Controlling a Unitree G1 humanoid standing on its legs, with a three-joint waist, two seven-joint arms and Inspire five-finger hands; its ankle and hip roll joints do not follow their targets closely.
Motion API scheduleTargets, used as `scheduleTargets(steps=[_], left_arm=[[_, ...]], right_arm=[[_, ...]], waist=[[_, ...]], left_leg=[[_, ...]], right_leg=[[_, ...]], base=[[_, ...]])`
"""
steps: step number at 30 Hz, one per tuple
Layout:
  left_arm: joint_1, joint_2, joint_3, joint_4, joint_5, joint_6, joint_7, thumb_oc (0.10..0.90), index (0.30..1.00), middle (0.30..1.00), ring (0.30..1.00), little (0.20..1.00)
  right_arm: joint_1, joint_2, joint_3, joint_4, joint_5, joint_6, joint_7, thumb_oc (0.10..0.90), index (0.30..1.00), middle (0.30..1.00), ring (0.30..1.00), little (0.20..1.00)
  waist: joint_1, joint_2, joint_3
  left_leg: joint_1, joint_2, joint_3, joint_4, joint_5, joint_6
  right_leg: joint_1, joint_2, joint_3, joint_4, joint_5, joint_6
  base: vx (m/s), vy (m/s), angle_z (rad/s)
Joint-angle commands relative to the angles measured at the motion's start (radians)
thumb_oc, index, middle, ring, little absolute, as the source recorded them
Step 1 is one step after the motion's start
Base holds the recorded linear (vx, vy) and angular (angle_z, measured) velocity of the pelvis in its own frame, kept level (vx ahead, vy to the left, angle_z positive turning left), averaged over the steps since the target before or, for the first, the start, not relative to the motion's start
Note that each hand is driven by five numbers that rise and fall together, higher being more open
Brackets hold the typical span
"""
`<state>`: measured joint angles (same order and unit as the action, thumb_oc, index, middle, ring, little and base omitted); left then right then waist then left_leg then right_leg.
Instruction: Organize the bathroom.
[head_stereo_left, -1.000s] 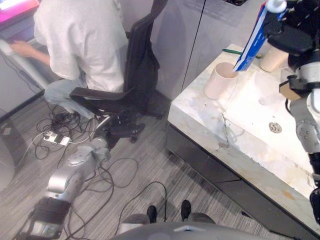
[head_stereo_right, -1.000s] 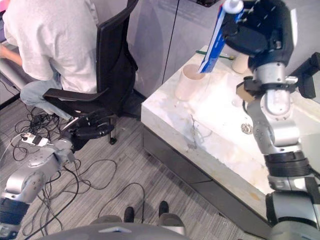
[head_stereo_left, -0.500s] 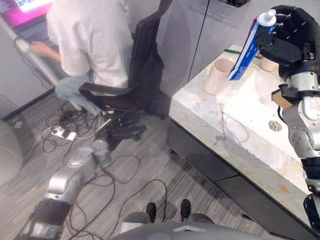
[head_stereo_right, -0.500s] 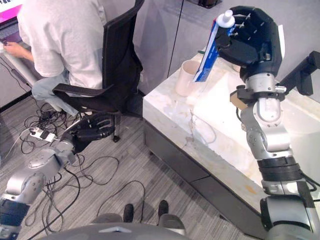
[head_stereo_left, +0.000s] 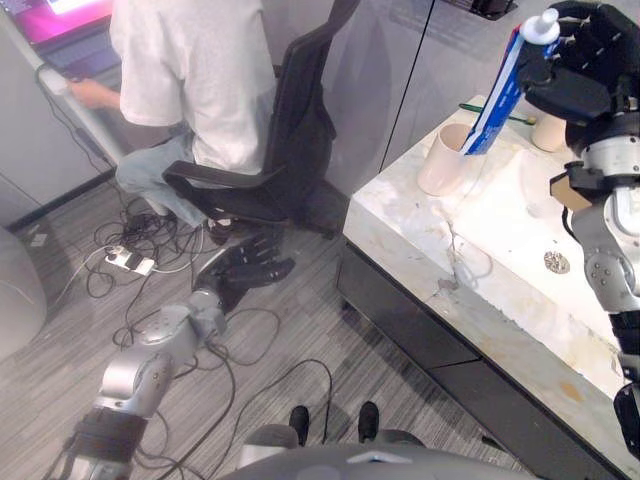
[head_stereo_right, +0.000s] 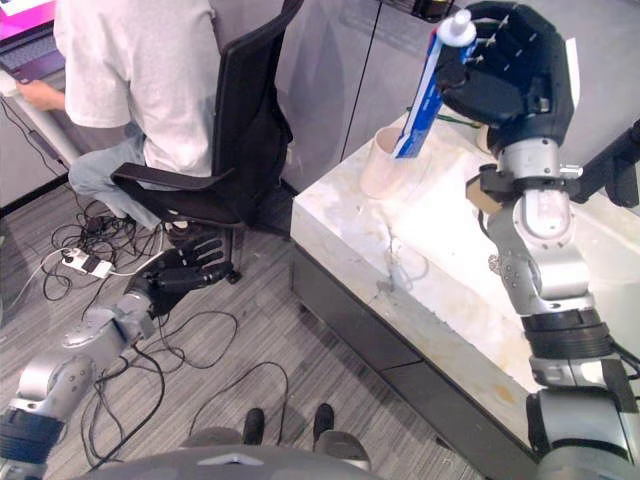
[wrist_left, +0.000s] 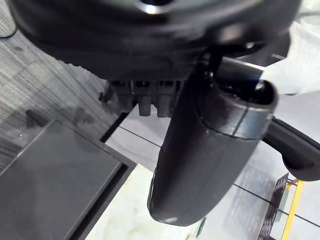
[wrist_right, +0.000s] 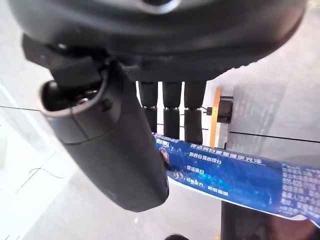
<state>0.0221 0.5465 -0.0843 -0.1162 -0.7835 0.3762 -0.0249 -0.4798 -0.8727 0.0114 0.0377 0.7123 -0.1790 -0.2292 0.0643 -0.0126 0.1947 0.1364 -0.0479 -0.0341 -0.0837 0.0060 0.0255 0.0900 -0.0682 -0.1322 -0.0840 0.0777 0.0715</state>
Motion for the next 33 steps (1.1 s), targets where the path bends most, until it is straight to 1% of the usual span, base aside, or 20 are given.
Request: scheduleTargets(steps=[1,4,5,6,7,9,10,11,12,13,14,15,16,17,18,19,20,22,27,33], left_arm=[[-0.044,0.020,-0.028,-0.089,-0.023,-0.074,-0.021,0.800,0.900,0.900,0.900,0.900],[-0.047,0.019,-0.035,-0.099,-0.005,-0.070,-0.047,0.800,0.900,0.900,0.900,0.900],[-0.049,0.021,-0.042,-0.104,-0.001,-0.065,-0.077,0.800,0.900,0.900,0.900,0.900],[-0.052,0.022,-0.046,-0.106,0.005,-0.064,-0.097,0.800,0.900,0.900,0.900,0.900],[-0.053,0.025,-0.053,-0.114,0.016,-0.065,-0.133,0.800,0.900,0.900,0.900,0.900],[-0.054,0.026,-0.059,-0.119,0.028,-0.072,-0.161,0.800,0.900,0.900,0.900,0.900],[-0.067,0.030,-0.087,-0.123,0.051,-0.061,-0.252,0.800,0.900,0.900,0.900,0.900],[-0.072,0.035,-0.093,-0.123,0.045,-0.059,-0.268,0.800,0.900,0.900,0.900,0.900],[-0.085,0.057,-0.114,-0.132,0.017,-0.043,-0.321,0.800,0.900,0.900,0.900,0.900],[-0.086,0.060,-0.116,-0.133,0.014,-0.045,-0.320,0.800,0.900,0.900,0.900,0.900],[-0.092,0.076,-0.130,-0.140,0.024,-0.054,-0.363,0.800,0.900,0.900,0.900,0.900],[-0.103,0.099,-0.158,-0.139,0.028,-0.071,-0.406,0.800,0.900,0.900,0.900,0.900],[-0.119,0.110,-0.187,-0.127,0.010,-0.076,-0.401,0.800,0.900,0.900,0.900,0.900],[-0.123,0.110,-0.192,-0.123,0.008,-0.076,-0.401,0.800,0.900,0.900,0.900,0.900],[-0.148,0.124,-0.212,-0.112,-0.016,-0.071,-0.407,0.800,0.900,0.900,0.900,0.900],[-0.160,0.132,-0.217,-0.121,-0.029,-0.057,-0.414,0.800,0.900,0.900,0.900,0.900],[-0.162,0.133,-0.218,-0.122,-0.031,-0.056,-0.414,0.800,0.900,0.900,0.900,0.900],[-0.175,0.159,-0.243,-0.138,-0.059,-0.044,-0.399,0.800,0.900,0.900,0.900,0.900],[-0.163,0.180,-0.247,-0.141,-0.079,-0.028,-0.367,0.800,0.900,0.900,0.900,0.900],[-0.130,0.184,-0.243,-0.130,-0.067,-0.045,-0.393,0.800,0.900,0.900,0.900,0.900]], right_arm=[[-0.212,-0.136,-0.035,0.034,-0.025,-0.134,-0.027,0.400,0.300,0.300,0.300,0.300],[-0.209,-0.133,-0.032,0.034,-0.028,-0.124,-0.033,0.400,0.300,0.300,0.300,0.300],[-0.203,-0.132,-0.035,0.025,-0.030,-0.116,-0.033,0.400,0.300,0.300,0.300,0.300],[-0.198,-0.131,-0.035,0.019,-0.036,-0.116,-0.036,0.400,0.300,0.300,0.300,0.300],[-0.189,-0.131,-0.034,0.007,-0.047,-0.118,-0.041,0.400,0.300,0.300,0.300,0.300],[-0.179,-0.128,-0.038,-0.006,-0.057,-0.118,-0.044,0.400,0.300,0.300,0.300,0.300],[-0.169,-0.106,-0.048,-0.029,-0.070,-0.113,-0.051,0.400,0.300,0.300,0.300,0.300],[-0.170,-0.101,-0.047,-0.029,-0.075,-0.113,-0.052,0.400,0.300,0.300,0.300,0.300],[-0.189,-0.084,-0.022,-0.012,-0.097,-0.118,-0.055,0.400,0.300,0.300,0.300,0.300],[-0.193,-0.083,-0.017,-0.008,-0.097,-0.120,-0.054,0.400,0.300,0.300,0.300,0.300],[-0.196,-0.085,0.011,0.006,-0.103,-0.146,-0.060,0.400,0.300,0.300,0.300,0.300],[-0.176,-0.091,0.023,-0.027,-0.091,-0.160,-0.075,0.400,0.300,0.300,0.300,0.300],[-0.185,-0.085,0.030,-0.025,-0.070,-0.163,-0.072,0.400,0.300,0.300,0.300,0.300],[-0.188,-0.085,0.031,-0.021,-0.067,-0.164,-0.069,0.400,0.300,0.300,0.300,0.300],[-0.188,-0.089,0.028,0.007,-0.068,-0.180,-0.033,0.400,0.300,0.300,0.300,0.300],[-0.185,-0.096,0.025,0.011,-0.055,-0.183,-0.019,0.400,0.300,0.300,0.300,0.300],[-0.185,-0.098,0.024,0.012,-0.051,-0.183,-0.016,0.400,0.300,0.300,0.300,0.300],[-0.199,-0.118,0.031,0.025,-0.016,-0.184,-0.004,0.400,0.300,0.300,0.300,0.300],[-0.202,-0.124,0.040,0.030,0.006,-0.180,-0.003,0.400,0.300,0.300,0.300,0.300],[-0.227,-0.138,0.042,0.043,0.012,-0.176,-0.005,0.400,0.300,0.300,0.300,0.300]], waist=[[0.016,-0.038,-0.131],[0.013,-0.043,-0.122],[0.009,-0.046,-0.114],[0.007,-0.049,-0.107],[0.006,-0.053,-0.094],[0.007,-0.054,-0.083],[0.013,-0.051,-0.064],[0.015,-0.050,-0.061],[0.024,-0.044,-0.057],[0.027,-0.040,-0.056],[0.030,-0.029,-0.049],[0.023,-0.021,-0.055],[0.015,-0.019,-0.068],[0.015,-0.018,-0.068],[0.005,-0.004,-0.084],[0.000,0.002,-0.091],[0.000,0.003,-0.091],[-0.009,0.008,-0.111],[-0.006,0.009,-0.136],[0.006,0.004,-0.147]], left_leg=[[-0.027,-0.015,0.062,0.072,-0.056,-0.019],[-0.044,-0.009,0.069,0.128,-0.069,-0.029],[-0.063,-0.006,0.079,0.181,-0.074,-0.039],[-0.082,-0.004,0.085,0.233,-0.066,-0.046],[-0.125,-0.002,0.088,0.334,-0.043,-0.057],[-0.170,0.000,0.077,0.415,-0.024,-0.066],[-0.236,0.006,0.054,0.452,0.002,-0.071],[-0.242,0.009,0.053,0.436,0.002,-0.071],[-0.239,0.015,0.042,0.317,0.004,-0.072],[-0.239,0.018,0.034,0.277,0.012,-0.074],[-0.242,0.020,0.019,0.236,0.058,-0.081],[-0.261,0.001,-0.001,0.232,0.064,-0.078],[-0.215,0.000,-0.004,0.162,0.030,-0.063],[-0.203,0.000,-0.004,0.148,0.030,-0.061],[-0.133,0.002,-0.004,0.074,0.025,-0.054],[-0.099,0.008,0.004,0.043,0.027,-0.054],[-0.093,0.009,0.005,0.036,0.028,-0.054],[-0.062,0.011,0.014,0.010,0.024,-0.051],[-0.053,0.008,0.020,-0.002,0.017,-0.040],[-0.053,0.005,0.021,-0.004,0.010,-0.032]], right_leg=[[0.022,0.042,-0.017,0.025,-0.070,0.028],[0.021,0.044,-0.011,0.041,-0.080,0.017],[0.022,0.045,-0.010,0.047,-0.084,0.010],[0.022,0.044,-0.009,0.051,-0.088,0.003],[0.021,0.043,-0.008,0.062,-0.094,-0.011],[0.017,0.043,-0.008,0.074,-0.096,-0.020],[0.019,0.041,-0.009,0.097,-0.101,-0.021],[0.022,0.041,-0.008,0.099,-0.102,-0.019],[0.034,0.043,0.005,0.091,-0.099,-0.006],[0.040,0.046,0.008,0.089,-0.100,-0.004],[0.055,0.050,0.017,0.095,-0.111,0.001],[0.068,0.043,0.027,0.076,-0.109,0.010],[0.060,0.034,0.037,0.073,-0.105,0.021],[0.062,0.033,0.039,0.073,-0.105,0.023],[0.048,0.017,0.011,0.073,-0.090,0.043],[0.046,0.010,-0.004,0.071,-0.087,0.048],[0.047,0.009,-0.006,0.071,-0.086,0.049],[0.037,0.001,-0.016,0.069,-0.081,0.055],[0.023,-0.009,-0.041,0.071,-0.074,0.061],[0.018,-0.016,-0.059,0.071,-0.070,0.066]], base=[[0.08,-0.108,0.02],[0.06,-0.108,0.05],[0.02,-0.097,0.11],[-0.01,-0.102,0.18],[-0.03,-0.074,0.18],[-0.02,-0.032,0.24],[0.01,0.020,0.27],[0.11,0.101,0.21],[0.13,0.100,0.09],[0.19,0.153,-0.08],[0.17,0.161,-0.13],[0.23,0.214,-0.35],[0.17,0.158,-0.40],[0.19,0.149,-0.71],[0.17,0.112,-0.70],[0.16,0.107,-0.61],[0.13,0.073,-0.41],[0.14,0.072,-0.23],[0.07,0.036,-0.03],[0.04,0.020,0.08]])
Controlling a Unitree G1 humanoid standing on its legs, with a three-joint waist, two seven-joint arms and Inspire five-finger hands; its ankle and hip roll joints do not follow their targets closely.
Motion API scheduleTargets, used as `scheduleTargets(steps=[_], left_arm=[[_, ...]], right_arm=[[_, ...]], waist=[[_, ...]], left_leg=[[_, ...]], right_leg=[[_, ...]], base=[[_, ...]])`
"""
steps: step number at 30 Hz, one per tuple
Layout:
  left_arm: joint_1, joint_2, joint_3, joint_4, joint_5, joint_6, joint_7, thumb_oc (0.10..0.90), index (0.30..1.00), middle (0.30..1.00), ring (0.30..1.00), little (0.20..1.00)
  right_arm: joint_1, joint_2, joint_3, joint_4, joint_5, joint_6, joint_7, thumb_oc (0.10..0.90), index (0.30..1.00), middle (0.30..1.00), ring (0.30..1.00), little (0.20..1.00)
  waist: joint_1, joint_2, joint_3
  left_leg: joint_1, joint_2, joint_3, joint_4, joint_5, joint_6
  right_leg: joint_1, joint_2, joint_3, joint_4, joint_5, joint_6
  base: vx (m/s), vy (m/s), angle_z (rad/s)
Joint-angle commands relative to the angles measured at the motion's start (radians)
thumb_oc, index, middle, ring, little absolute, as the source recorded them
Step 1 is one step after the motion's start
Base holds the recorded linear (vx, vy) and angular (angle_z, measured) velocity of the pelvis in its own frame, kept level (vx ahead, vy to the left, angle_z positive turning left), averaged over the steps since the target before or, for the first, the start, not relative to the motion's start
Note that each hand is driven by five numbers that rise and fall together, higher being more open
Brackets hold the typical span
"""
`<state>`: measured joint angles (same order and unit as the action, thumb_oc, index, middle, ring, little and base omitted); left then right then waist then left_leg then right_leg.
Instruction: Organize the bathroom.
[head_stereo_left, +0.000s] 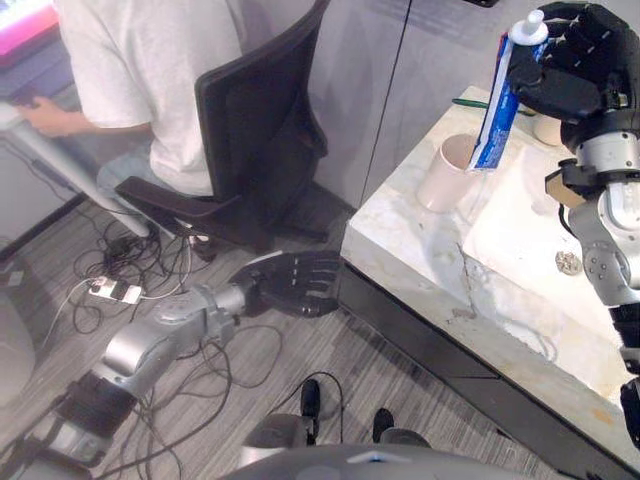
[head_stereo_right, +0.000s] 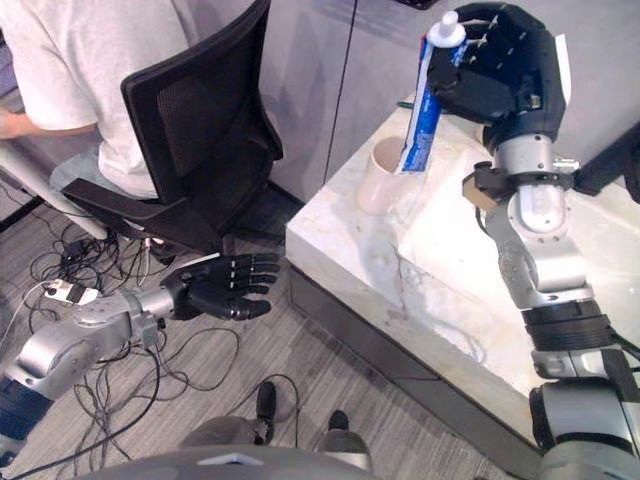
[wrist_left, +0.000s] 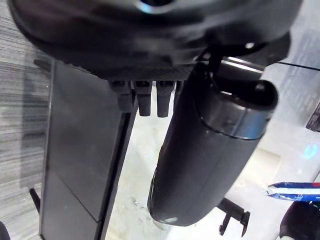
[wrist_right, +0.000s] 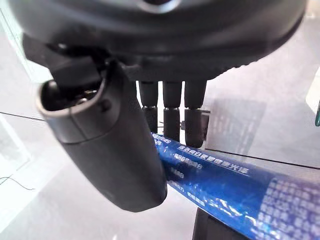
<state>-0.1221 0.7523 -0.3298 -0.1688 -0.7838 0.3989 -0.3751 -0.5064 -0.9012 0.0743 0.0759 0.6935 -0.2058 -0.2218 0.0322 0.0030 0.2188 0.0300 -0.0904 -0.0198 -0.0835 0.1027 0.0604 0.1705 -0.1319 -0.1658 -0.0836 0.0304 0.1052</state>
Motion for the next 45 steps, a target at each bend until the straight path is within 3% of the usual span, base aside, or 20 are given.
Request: scheduleTargets(steps=[1,7,22,36,37,38,45], left_arm=[[0.016,-0.022,-0.001,-0.079,-0.070,-0.070,-0.042,0.800,0.900,0.900,0.900,0.900],[0.026,-0.024,-0.006,-0.086,-0.064,-0.063,-0.036,0.800,0.900,0.900,0.900,0.900],[0.040,-0.039,0.010,-0.093,-0.054,-0.037,-0.014,0.800,0.900,0.900,0.900,0.900],[0.074,-0.048,0.005,-0.104,-0.039,-0.033,0.003,0.800,0.900,0.900,0.900,0.900],[0.082,-0.049,0.011,-0.106,-0.032,-0.031,-0.001,0.800,0.900,0.900,0.900,0.900],[0.085,-0.049,0.014,-0.106,-0.031,-0.030,0.004,0.800,0.900,0.900,0.900,0.900],[0.086,-0.053,0.022,-0.100,-0.026,-0.028,0.016,0.800,0.900,0.900,0.900,0.900]], right_arm=[[-0.206,-0.113,-0.018,0.010,0.031,-0.149,-0.011,0.400,0.300,0.300,0.300,0.300],[-0.203,-0.113,-0.009,0.028,0.038,-0.130,0.013,0.400,0.300,0.300,0.300,0.300],[-0.064,-0.013,-0.039,-0.039,-0.010,-0.083,0.054,0.400,0.300,0.300,0.300,0.300],[-0.044,0.000,-0.038,-0.084,-0.006,-0.071,0.059,0.400,0.300,0.300,0.300,0.300],[-0.026,0.007,-0.041,-0.099,-0.001,-0.056,0.070,0.532,0.498,0.498,0.498,0.498],[-0.015,0.011,-0.044,-0.106,0.001,-0.051,0.074,0.800,0.900,0.900,0.900,0.900],[0.039,0.040,-0.071,-0.155,-0.009,-0.046,0.063,0.800,0.900,0.900,0.900,0.900]], waist=[[0.040,-0.012,-0.171],[0.046,-0.015,-0.174],[0.036,-0.010,-0.157],[0.035,-0.008,-0.154],[0.034,-0.007,-0.152],[0.033,-0.007,-0.151],[0.025,-0.004,-0.145]], left_leg=[[0.053,0.047,0.005,-0.004,-0.088,-0.066],[0.054,0.041,0.002,-0.004,-0.093,-0.057],[0.069,0.037,0.015,-0.004,-0.111,-0.037],[0.073,0.034,0.027,-0.004,-0.118,-0.029],[0.075,0.034,0.031,-0.004,-0.119,-0.026],[0.076,0.034,0.033,-0.004,-0.120,-0.025],[0.082,0.036,0.044,-0.004,-0.124,-0.022]], right_leg=[[-0.063,0.047,-0.028,0.072,-0.023,0.033],[-0.072,0.042,-0.036,0.081,-0.022,0.038],[-0.089,0.036,-0.037,0.105,-0.022,0.045],[-0.102,0.030,-0.038,0.122,-0.025,0.046],[-0.105,0.029,-0.039,0.129,-0.026,0.046],[-0.106,0.029,-0.039,0.132,-0.025,0.046],[-0.109,0.029,-0.034,0.140,-0.027,0.047]], base=[[0.02,0.012,0.12],[0.03,0.009,0.01],[0.01,0.001,0.00],[0.02,0.004,0.00],[0.04,0.020,-0.01],[0.00,0.000,0.00],[0.00,0.000,0.00]])
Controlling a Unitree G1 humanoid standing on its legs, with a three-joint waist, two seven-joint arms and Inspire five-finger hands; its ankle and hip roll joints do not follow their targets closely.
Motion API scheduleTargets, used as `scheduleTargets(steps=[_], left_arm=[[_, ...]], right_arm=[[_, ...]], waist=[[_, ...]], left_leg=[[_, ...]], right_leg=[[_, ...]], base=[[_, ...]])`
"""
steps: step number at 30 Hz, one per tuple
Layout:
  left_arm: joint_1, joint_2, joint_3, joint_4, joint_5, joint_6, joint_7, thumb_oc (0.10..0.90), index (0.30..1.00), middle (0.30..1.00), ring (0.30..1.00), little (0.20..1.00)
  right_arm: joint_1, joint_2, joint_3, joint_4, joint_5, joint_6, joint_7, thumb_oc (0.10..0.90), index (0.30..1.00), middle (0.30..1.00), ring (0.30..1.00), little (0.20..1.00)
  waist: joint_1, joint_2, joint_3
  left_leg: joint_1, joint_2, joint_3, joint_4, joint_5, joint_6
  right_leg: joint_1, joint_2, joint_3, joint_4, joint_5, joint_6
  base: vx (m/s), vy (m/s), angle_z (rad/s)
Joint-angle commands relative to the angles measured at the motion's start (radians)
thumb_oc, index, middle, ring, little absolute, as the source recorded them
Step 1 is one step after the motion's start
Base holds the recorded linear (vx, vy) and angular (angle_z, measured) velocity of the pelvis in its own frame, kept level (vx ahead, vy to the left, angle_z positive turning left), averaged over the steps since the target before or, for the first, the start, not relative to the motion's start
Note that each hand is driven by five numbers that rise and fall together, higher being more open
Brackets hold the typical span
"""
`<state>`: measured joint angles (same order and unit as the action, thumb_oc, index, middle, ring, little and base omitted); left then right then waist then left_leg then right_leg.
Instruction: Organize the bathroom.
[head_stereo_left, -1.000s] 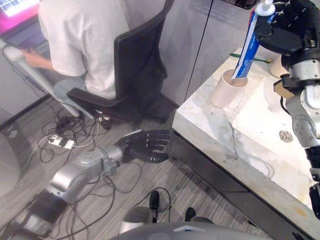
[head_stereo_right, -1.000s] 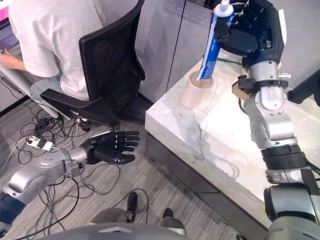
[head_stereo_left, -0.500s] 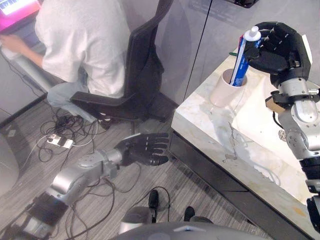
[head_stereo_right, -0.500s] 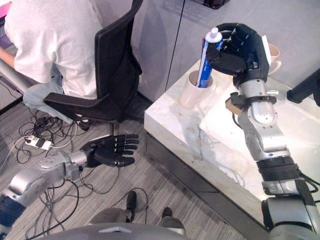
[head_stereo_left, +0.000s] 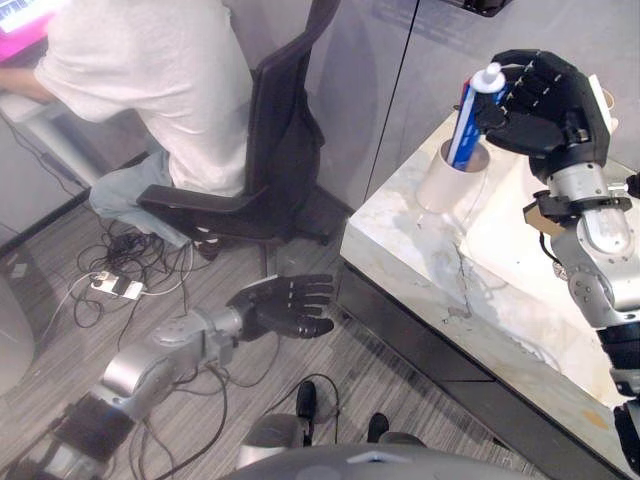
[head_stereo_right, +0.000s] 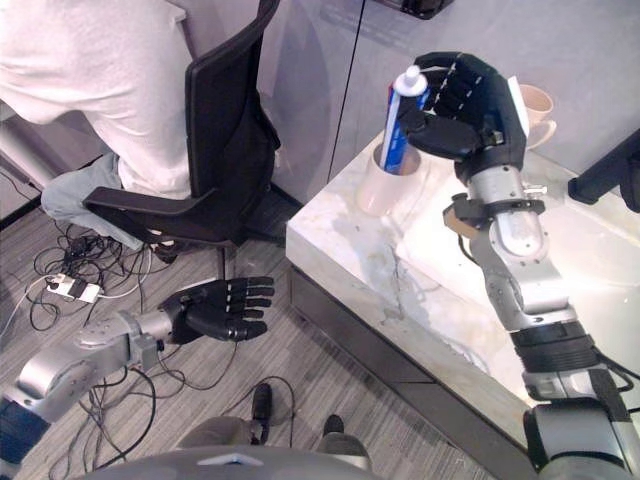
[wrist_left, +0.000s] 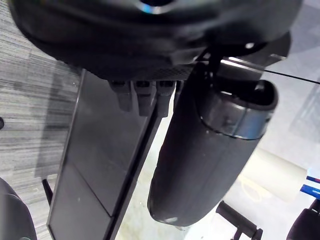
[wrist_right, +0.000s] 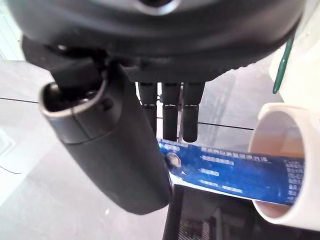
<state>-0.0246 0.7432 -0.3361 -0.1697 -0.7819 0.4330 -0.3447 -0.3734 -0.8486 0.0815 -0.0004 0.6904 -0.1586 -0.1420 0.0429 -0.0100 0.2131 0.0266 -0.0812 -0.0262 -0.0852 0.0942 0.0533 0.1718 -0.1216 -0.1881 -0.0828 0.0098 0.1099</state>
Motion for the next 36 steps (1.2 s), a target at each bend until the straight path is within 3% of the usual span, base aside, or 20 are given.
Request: scheduleTargets(steps=[1,12,27,36], left_arm=[[-0.015,-0.045,0.030,-0.100,-0.028,-0.060,-0.010,0.800,0.900,0.900,0.900,0.900],[-0.026,-0.055,0.038,-0.092,-0.028,-0.052,0.015,0.800,0.900,0.900,0.900,0.900],[-0.041,-0.066,0.037,-0.090,-0.018,-0.042,0.048,0.800,0.900,0.900,0.900,0.900],[-0.041,-0.081,0.045,-0.093,0.010,-0.038,0.063,0.800,0.900,0.900,0.900,0.900]], right_arm=[[-0.081,-0.003,-0.084,-0.085,-0.012,-0.099,-0.023,0.800,0.900,0.900,0.900,0.900],[-0.037,0.018,-0.109,-0.097,-0.030,-0.089,-0.065,0.800,0.900,0.900,0.900,0.900],[0.048,0.050,-0.144,-0.088,0.016,0.013,-0.085,0.800,0.900,0.900,0.900,0.900],[0.085,0.096,-0.147,-0.127,0.038,0.001,-0.121,0.800,0.900,0.900,0.900,0.900]], waist=[[0.011,0.010,-0.137],[-0.006,0.012,-0.133],[-0.027,0.010,-0.125],[-0.028,0.009,-0.121]], left_leg=[[0.086,0.027,0.054,-0.002,-0.116,-0.013],[0.093,0.025,0.062,-0.002,-0.122,-0.007],[0.090,0.025,0.067,-0.002,-0.128,-0.004],[0.084,0.031,0.077,-0.002,-0.126,-0.002]], right_leg=[[-0.114,0.019,-0.010,0.145,-0.006,0.041],[-0.127,0.020,0.008,0.168,-0.002,0.043],[-0.137,0.018,0.018,0.168,0.002,0.047],[-0.137,0.019,0.017,0.163,-0.002,0.047]], base=[[0.00,0.000,0.00],[-0.04,0.001,-0.06],[-0.05,0.008,-0.03],[-0.06,0.009,-0.02]])
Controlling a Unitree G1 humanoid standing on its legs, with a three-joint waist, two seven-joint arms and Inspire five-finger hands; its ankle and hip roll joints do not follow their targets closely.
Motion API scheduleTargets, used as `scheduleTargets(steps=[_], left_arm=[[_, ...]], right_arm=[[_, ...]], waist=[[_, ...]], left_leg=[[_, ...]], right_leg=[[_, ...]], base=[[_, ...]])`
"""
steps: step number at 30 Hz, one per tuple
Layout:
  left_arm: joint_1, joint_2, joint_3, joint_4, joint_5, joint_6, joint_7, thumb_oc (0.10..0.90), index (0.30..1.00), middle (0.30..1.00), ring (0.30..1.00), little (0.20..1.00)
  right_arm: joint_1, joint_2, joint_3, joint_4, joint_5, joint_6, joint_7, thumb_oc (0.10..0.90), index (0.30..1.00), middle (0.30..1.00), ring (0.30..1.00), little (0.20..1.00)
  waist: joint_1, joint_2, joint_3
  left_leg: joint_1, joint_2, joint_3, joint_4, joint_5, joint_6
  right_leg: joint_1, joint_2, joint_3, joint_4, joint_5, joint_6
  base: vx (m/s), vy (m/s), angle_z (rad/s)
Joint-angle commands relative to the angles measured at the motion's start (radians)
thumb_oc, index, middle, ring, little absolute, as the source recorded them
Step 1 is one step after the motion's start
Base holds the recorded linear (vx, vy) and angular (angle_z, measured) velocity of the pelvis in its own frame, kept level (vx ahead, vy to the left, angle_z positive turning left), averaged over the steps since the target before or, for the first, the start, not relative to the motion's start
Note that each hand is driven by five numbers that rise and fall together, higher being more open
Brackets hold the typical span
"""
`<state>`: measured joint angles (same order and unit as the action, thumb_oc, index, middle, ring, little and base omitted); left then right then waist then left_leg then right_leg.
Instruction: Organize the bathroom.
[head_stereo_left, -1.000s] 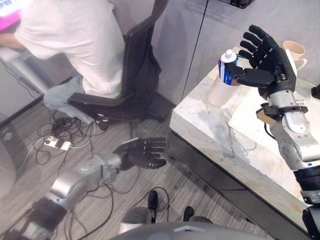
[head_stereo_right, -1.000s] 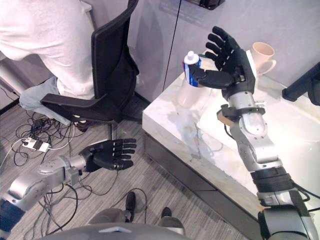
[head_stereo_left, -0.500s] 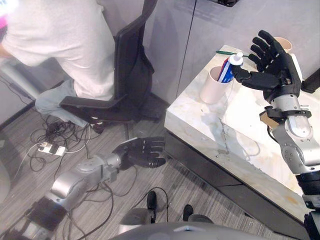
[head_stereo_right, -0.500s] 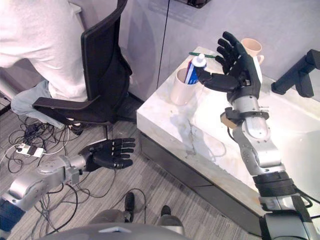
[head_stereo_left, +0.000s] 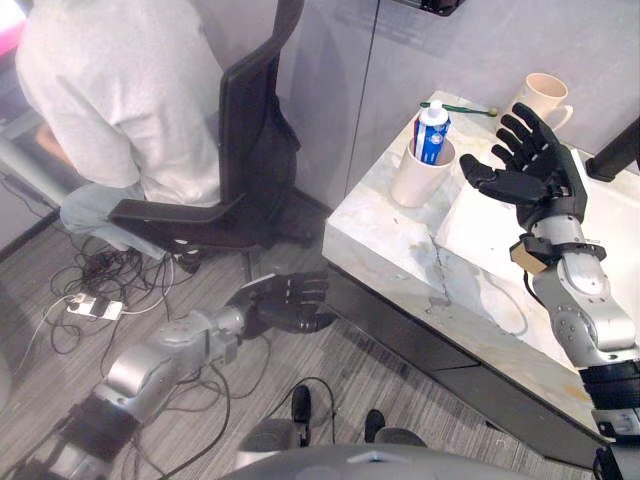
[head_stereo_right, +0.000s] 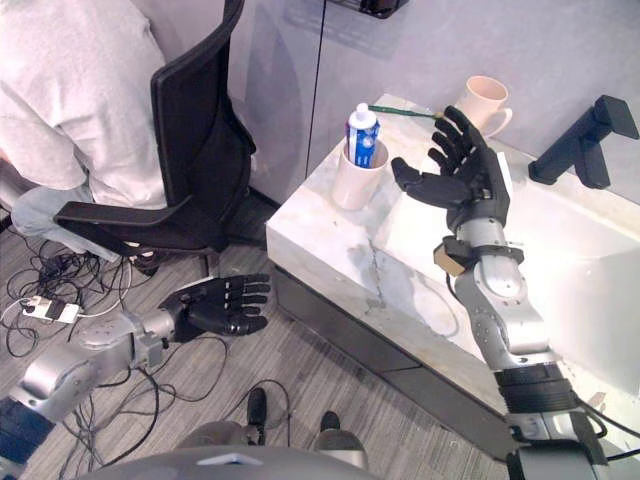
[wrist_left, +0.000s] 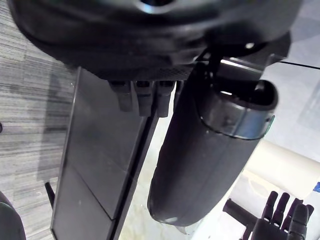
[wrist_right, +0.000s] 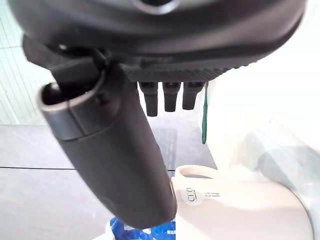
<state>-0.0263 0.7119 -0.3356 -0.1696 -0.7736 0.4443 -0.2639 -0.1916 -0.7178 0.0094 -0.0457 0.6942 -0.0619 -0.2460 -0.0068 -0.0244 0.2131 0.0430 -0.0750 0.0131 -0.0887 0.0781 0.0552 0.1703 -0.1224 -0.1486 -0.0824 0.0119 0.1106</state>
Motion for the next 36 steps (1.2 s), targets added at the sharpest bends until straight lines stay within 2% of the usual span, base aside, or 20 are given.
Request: scheduleTargets(steps=[1,7,8,12,15,16,18,19,21,23,25,27,29,30,31,32,33,34,35,36], left_arm=[[-0.038,-0.052,0.045,-0.093,0.002,-0.050,-0.020,0.800,0.900,0.900,0.900,0.900],[-0.035,-0.060,0.036,-0.102,0.017,-0.054,-0.031,0.800,0.900,0.900,0.900,0.900],[-0.035,-0.064,0.033,-0.111,0.010,-0.059,-0.028,0.800,0.900,0.900,0.900,0.900],[-0.033,-0.065,0.038,-0.114,0.014,-0.098,0.001,0.800,0.900,0.900,0.900,0.900],[-0.029,-0.077,0.070,-0.104,0.018,-0.143,0.040,0.800,0.900,0.900,0.900,0.900],[-0.027,-0.085,0.096,-0.081,0.038,-0.192,0.084,0.800,0.900,0.900,0.900,0.900],[-0.031,-0.094,0.116,-0.055,0.018,-0.218,0.119,0.800,0.900,0.900,0.900,0.900],[-0.031,-0.105,0.133,-0.032,0.030,-0.234,0.144,0.800,0.900,0.900,0.900,0.900],[-0.027,-0.126,0.176,0.004,0.060,-0.289,0.210,0.800,0.900,0.900,0.900,0.900],[-0.016,-0.140,0.211,0.066,0.122,-0.385,0.250,0.800,0.900,0.900,0.900,0.900],[-0.007,-0.152,0.221,0.085,0.110,-0.389,0.245,0.800,0.900,0.900,0.900,0.900],[0.012,-0.182,0.251,0.109,0.047,-0.450,0.264,0.800,0.900,0.900,0.900,0.900],[0.019,-0.205,0.265,0.139,0.099,-0.499,0.290,0.800,0.900,0.900,0.900,0.900],[0.019,-0.214,0.270,0.166,0.149,-0.552,0.335,0.800,0.900,0.900,0.900,0.900],[0.017,-0.219,0.271,0.176,0.133,-0.555,0.345,0.800,0.900,0.900,0.900,0.900],[0.014,-0.227,0.272,0.189,0.104,-0.559,0.358,0.800,0.900,0.900,0.900,0.900],[0.011,-0.251,0.281,0.230,0.084,-0.578,0.397,0.800,0.900,0.900,0.900,0.900],[0.011,-0.251,0.281,0.230,0.084,-0.578,0.397,0.800,0.900,0.900,0.900,0.900],[0.009,-0.260,0.288,0.256,0.101,-0.599,0.421,0.800,0.900,0.900,0.900,0.900],[0.011,-0.273,0.325,0.294,0.075,-0.610,0.510,0.800,0.900,0.900,0.900,0.900]], right_arm=[[-0.092,-0.024,-0.080,-0.088,0.037,-0.110,-0.038,0.800,0.900,0.900,0.900,0.900],[-0.070,-0.009,-0.115,-0.124,0.044,-0.177,-0.102,0.800,0.900,0.900,0.900,0.900],[-0.058,-0.001,-0.148,-0.154,0.022,-0.220,-0.161,0.800,0.900,0.900,0.900,0.900],[-0.023,0.009,-0.202,-0.182,-0.020,-0.265,-0.224,0.800,0.900,0.900,0.900,0.900],[0.016,0.036,-0.254,-0.210,-0.042,-0.316,-0.265,0.800,0.900,0.900,0.900,0.900],[0.027,0.054,-0.269,-0.209,-0.051,-0.349,-0.287,0.800,0.900,0.900,0.900,0.900],[0.031,0.062,-0.279,-0.204,-0.063,-0.362,-0.305,0.800,0.900,0.900,0.900,0.900],[0.037,0.066,-0.289,-0.197,-0.079,-0.371,-0.322,0.800,0.900,0.900,0.900,0.900],[0.053,0.065,-0.316,-0.189,-0.107,-0.378,-0.348,0.800,0.900,0.900,0.900,0.900],[0.076,0.082,-0.361,-0.194,-0.184,-0.396,-0.411,0.800,0.900,0.900,0.900,0.900],[0.099,0.075,-0.390,-0.205,-0.206,-0.397,-0.451,0.800,0.900,0.900,0.900,0.900],[0.139,0.074,-0.445,-0.206,-0.288,-0.381,-0.534,0.800,0.900,0.900,0.900,0.900],[0.168,0.066,-0.482,-0.203,-0.358,-0.362,-0.613,0.800,0.900,0.900,0.900,0.900],[0.202,0.050,-0.527,-0.192,-0.390,-0.345,-0.720,0.800,0.900,0.900,0.900,0.900],[0.214,0.048,-0.542,-0.184,-0.397,-0.349,-0.755,0.800,0.900,0.900,0.900,0.900],[0.226,0.048,-0.560,-0.172,-0.401,-0.357,-0.786,0.800,0.900,0.900,0.900,0.900],[0.243,0.058,-0.596,-0.141,-0.433,-0.357,-0.858,0.800,0.900,0.900,0.900,0.900],[0.243,0.058,-0.596,-0.141,-0.433,-0.357,-0.858,0.800,0.900,0.900,0.900,0.900],[0.249,0.062,-0.613,-0.123,-0.480,-0.345,-0.914,0.800,0.900,0.900,0.900,0.900],[0.273,0.045,-0.668,-0.113,-0.521,-0.258,-1.048,0.800,0.900,0.900,0.900,0.900]], waist=[[0.021,0.024,-0.121],[0.010,0.027,-0.118],[-0.002,0.030,-0.115],[-0.018,0.034,-0.115],[-0.020,0.037,-0.112],[-0.017,0.040,-0.109],[-0.016,0.043,-0.108],[-0.019,0.046,-0.107],[-0.020,0.045,-0.108],[-0.019,0.023,-0.116],[-0.024,0.016,-0.118],[-0.042,0.009,-0.110],[-0.060,0.002,-0.100],[-0.084,-0.001,-0.089],[-0.091,-0.002,-0.086],[-0.099,-0.005,-0.083],[-0.115,-0.017,-0.079],[-0.115,-0.017,-0.079],[-0.121,-0.025,-0.075],[-0.136,-0.052,-0.076]], left_leg=[[0.066,0.026,0.037,0.001,-0.109,-0.004],[0.061,0.027,0.034,0.001,-0.106,-0.005],[0.057,0.028,0.035,0.001,-0.105,-0.007],[0.047,0.031,0.040,0.001,-0.103,-0.014],[0.034,0.040,0.074,0.001,-0.100,-0.020],[0.024,0.049,0.106,0.001,-0.096,-0.013],[0.015,0.055,0.125,0.001,-0.090,-0.007],[0.007,0.061,0.139,0.001,-0.081,-0.004],[-0.010,0.071,0.156,0.001,-0.058,-0.015],[-0.078,0.078,0.180,0.001,-0.019,-0.057],[-0.094,0.083,0.180,0.001,-0.003,-0.072],[-0.114,0.095,0.193,0.001,0.012,-0.093],[-0.118,0.104,0.203,0.002,0.026,-0.108],[-0.131,0.114,0.241,0.015,0.040,-0.122],[-0.132,0.117,0.257,0.021,0.042,-0.125],[-0.134,0.123,0.281,0.043,0.034,-0.126],[-0.130,0.125,0.307,0.112,-0.010,-0.120],[-0.130,0.125,0.307,0.112,-0.010,-0.120],[-0.132,0.124,0.300,0.165,-0.045,-0.113],[-0.122,0.114,0.268,0.373,-0.154,-0.085]], right_leg=[[-0.136,0.021,-0.019,0.166,-0.004,0.046],[-0.149,0.023,-0.006,0.184,0.003,0.046],[-0.156,0.024,0.006,0.185,0.013,0.048],[-0.162,0.022,0.016,0.159,0.028,0.053],[-0.164,0.019,-0.024,0.152,0.024,0.057],[-0.175,0.019,-0.066,0.214,0.018,0.059],[-0.196,0.018,-0.080,0.289,0.008,0.059],[-0.208,0.033,-0.073,0.355,-0.004,0.058],[-0.206,0.066,-0.047,0.376,-0.038,0.050],[-0.105,0.120,0.004,0.215,-0.106,0.020],[-0.076,0.137,0.032,0.147,-0.099,0.008],[-0.047,0.159,0.064,0.071,-0.080,-0.012],[-0.038,0.166,0.069,0.033,-0.055,-0.022],[-0.031,0.169,0.070,0.024,-0.045,-0.028],[-0.027,0.168,0.066,0.021,-0.044,-0.030],[-0.023,0.164,0.058,0.017,-0.043,-0.033],[-0.021,0.147,0.040,0.014,-0.040,-0.038],[-0.021,0.147,0.040,0.014,-0.040,-0.038],[-0.024,0.137,0.037,0.017,-0.035,-0.042],[-0.053,0.104,0.048,0.024,-0.002,-0.049]], base=[[-0.05,0.009,0.00],[-0.05,0.016,0.02],[-0.06,0.024,-0.02],[-0.07,0.011,-0.10],[-0.18,-0.015,-0.21],[-0.27,-0.023,-0.45],[-0.28,-0.022,-0.77],[-0.30,-0.036,-0.86],[-0.32,-0.105,-0.74],[-0.28,-0.194,-0.66],[-0.16,-0.130,-0.40],[-0.22,-0.116,-0.15],[-0.23,-0.060,-0.03],[-0.26,-0.027,-0.03],[-0.23,-0.003,0.07],[-0.21,0.012,0.12],[-0.16,0.011,0.09],[-0.18,0.025,0.09],[-0.25,0.057,0.13],[-0.25,0.057,0.13]])
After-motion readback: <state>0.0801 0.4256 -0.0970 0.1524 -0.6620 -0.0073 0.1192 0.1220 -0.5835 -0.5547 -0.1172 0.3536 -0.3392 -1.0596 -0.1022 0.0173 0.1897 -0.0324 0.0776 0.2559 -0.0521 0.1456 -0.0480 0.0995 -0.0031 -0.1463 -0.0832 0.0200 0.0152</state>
